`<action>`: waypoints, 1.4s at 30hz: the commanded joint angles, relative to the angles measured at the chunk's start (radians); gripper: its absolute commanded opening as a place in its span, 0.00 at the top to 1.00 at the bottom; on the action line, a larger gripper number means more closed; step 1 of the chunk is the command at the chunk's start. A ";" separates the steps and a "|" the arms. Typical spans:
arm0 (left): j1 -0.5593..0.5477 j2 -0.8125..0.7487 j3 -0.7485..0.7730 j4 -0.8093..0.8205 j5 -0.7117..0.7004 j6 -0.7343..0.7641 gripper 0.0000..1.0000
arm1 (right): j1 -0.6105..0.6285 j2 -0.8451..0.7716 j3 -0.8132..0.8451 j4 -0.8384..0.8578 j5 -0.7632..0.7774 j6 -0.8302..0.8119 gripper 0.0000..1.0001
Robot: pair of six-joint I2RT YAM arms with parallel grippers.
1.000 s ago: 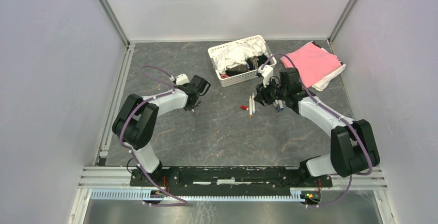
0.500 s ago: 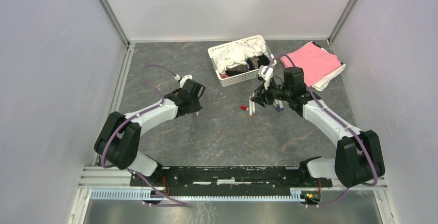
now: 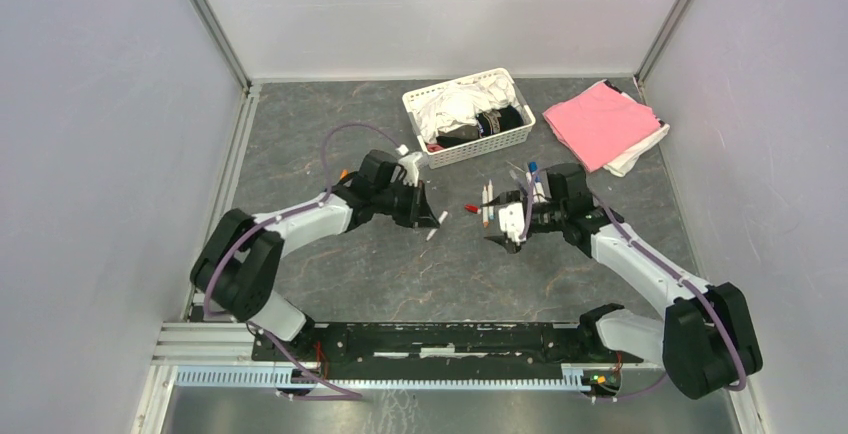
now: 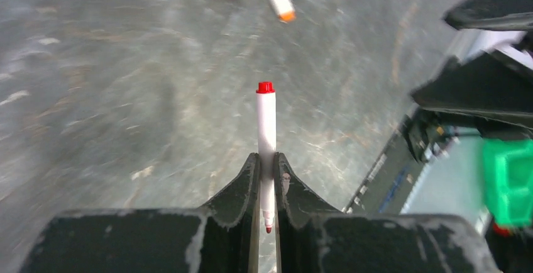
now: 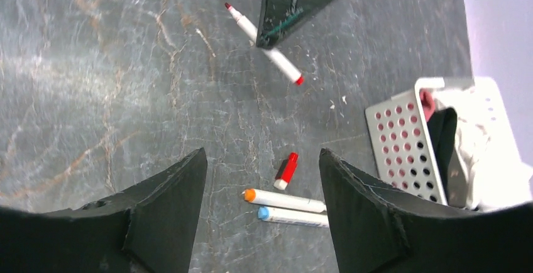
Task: Insert the pens into the pen caps
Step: Pick up the pen from the center of the board.
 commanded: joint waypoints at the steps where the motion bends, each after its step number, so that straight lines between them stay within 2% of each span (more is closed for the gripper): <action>1: -0.027 0.102 0.086 0.066 0.367 0.074 0.98 | 0.036 -0.019 -0.028 -0.076 -0.032 -0.389 0.28; 5: -0.072 0.186 0.154 -0.021 0.405 0.106 0.98 | 0.081 -0.013 -0.031 -0.037 0.046 -0.379 0.28; 14: -0.135 0.252 0.203 -0.035 0.433 0.110 0.98 | 0.222 0.019 -0.061 0.001 0.245 -0.411 0.30; 20: -0.148 0.259 0.219 -0.049 0.435 0.111 0.98 | 0.269 0.033 -0.070 0.006 0.317 -0.422 0.38; 28: -0.155 0.253 0.231 -0.049 0.427 0.103 0.98 | 0.320 0.060 -0.053 0.006 0.353 -0.396 0.60; 34: -0.155 0.224 0.215 0.003 0.392 0.055 0.98 | 0.323 0.054 -0.039 -0.013 0.352 -0.390 0.94; 35: -0.155 0.212 0.208 0.024 0.382 0.038 0.95 | 0.325 0.053 -0.036 -0.016 0.351 -0.386 0.99; 36: -0.155 0.195 0.194 0.036 0.363 0.020 0.89 | 0.324 0.049 -0.036 -0.019 0.349 -0.384 1.00; 42: -0.154 -0.030 0.064 0.234 0.185 -0.087 0.47 | 0.319 0.041 0.006 -0.069 0.299 -0.317 1.00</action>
